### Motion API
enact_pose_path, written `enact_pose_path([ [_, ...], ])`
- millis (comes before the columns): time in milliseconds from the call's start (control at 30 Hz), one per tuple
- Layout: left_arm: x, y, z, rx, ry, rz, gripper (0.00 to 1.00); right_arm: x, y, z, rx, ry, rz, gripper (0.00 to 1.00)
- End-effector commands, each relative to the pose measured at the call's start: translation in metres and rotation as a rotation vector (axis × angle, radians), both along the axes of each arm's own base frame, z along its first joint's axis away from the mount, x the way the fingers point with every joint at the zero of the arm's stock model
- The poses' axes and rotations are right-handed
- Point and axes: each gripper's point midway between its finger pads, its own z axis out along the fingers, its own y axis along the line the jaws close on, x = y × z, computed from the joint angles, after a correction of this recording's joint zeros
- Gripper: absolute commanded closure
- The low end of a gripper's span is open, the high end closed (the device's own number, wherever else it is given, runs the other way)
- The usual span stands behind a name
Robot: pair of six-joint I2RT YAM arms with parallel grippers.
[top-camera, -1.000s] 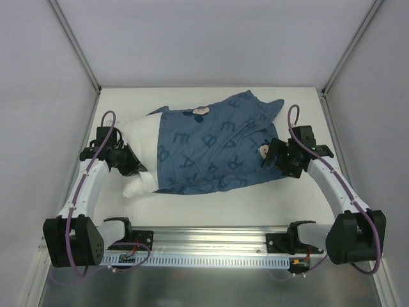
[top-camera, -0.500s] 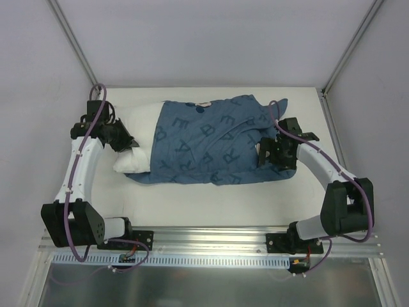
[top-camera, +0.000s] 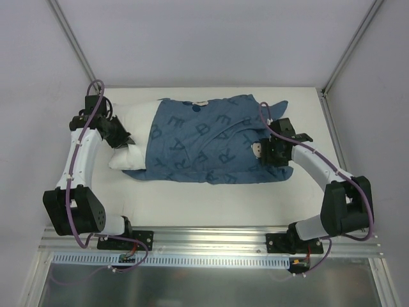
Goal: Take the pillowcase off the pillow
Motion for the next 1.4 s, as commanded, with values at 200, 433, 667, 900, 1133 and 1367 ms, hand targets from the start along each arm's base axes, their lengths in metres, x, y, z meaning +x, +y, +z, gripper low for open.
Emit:
enact_pose_path([
  [200,0.007,0.015,0.032,-0.01,-0.106,0.044,1.0,0.005,-0.034,0.016,-0.062,-0.138,-0.222,0.99],
  [433,0.009,0.053,0.068,-0.047,-0.201,0.157,1.0,-0.01,-0.119,0.114,-0.028,-0.401,-0.576,0.99],
  [667,0.0,0.076,0.094,-0.05,-0.271,0.242,1.0,-0.043,-0.17,0.219,-0.053,-0.678,-0.817,0.99],
  [900,-0.014,0.096,0.093,-0.097,-0.276,0.344,1.0,-0.068,-0.196,0.147,-0.026,-0.503,-1.066,0.99],
  [1133,-0.044,0.094,0.064,-0.03,-0.224,0.375,1.0,-0.066,-0.169,0.067,0.101,-0.369,-1.025,0.99],
  [1367,-0.046,0.081,0.091,-0.002,-0.312,0.288,0.05,-0.031,-0.135,0.103,0.256,-0.417,-0.796,0.19],
])
